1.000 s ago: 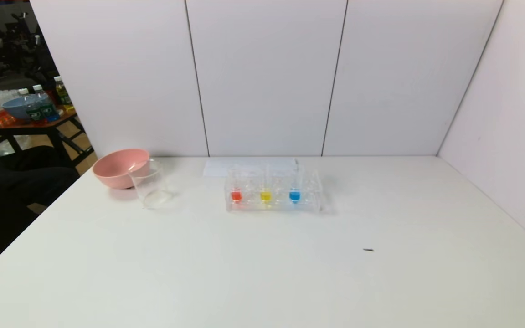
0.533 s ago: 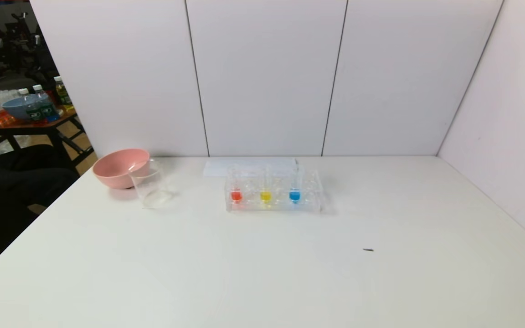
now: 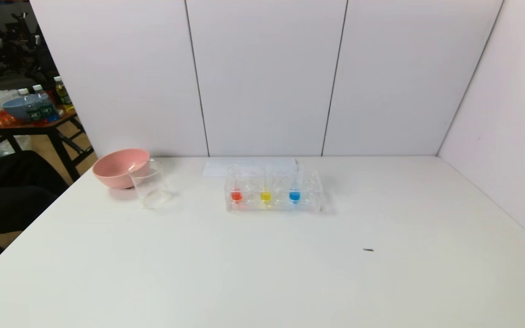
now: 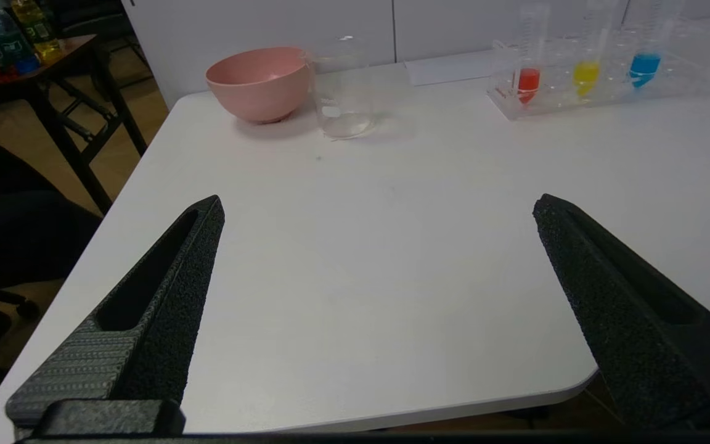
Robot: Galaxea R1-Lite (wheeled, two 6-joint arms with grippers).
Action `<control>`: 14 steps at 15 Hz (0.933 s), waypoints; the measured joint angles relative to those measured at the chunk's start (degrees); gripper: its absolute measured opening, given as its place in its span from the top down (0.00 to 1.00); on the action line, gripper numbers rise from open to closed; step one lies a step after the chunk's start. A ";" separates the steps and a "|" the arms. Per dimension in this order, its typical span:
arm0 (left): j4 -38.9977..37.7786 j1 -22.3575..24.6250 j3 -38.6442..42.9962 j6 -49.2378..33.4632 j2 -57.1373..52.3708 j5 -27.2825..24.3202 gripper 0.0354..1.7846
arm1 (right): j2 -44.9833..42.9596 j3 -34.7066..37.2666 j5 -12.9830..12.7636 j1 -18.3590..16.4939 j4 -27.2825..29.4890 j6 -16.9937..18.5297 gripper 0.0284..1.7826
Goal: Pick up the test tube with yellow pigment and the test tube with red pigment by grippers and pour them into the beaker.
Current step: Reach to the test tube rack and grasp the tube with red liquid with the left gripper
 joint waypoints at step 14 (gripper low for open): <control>10.97 0.00 -34.13 1.82 20.41 -6.06 0.01 | 0.00 0.00 0.00 0.00 0.00 0.02 0.05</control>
